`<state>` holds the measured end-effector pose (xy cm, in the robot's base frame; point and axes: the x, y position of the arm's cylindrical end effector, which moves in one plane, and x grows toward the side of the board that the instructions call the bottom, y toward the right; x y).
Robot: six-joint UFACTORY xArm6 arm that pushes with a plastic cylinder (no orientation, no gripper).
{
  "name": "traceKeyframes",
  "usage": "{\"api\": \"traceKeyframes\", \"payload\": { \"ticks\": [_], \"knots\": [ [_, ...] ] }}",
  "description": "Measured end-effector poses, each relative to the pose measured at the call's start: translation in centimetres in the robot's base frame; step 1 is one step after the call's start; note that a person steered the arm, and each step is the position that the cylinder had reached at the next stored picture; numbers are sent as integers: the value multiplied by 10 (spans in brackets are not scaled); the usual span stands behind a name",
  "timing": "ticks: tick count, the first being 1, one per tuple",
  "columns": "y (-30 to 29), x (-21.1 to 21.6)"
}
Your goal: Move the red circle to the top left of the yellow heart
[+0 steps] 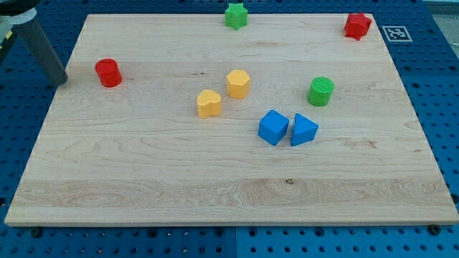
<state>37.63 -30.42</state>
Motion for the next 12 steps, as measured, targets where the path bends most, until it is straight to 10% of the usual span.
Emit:
{"api": "traceKeyframes", "payload": {
  "ticks": [10, 12],
  "knots": [
    [179, -6],
    [153, -138]
  ]
}}
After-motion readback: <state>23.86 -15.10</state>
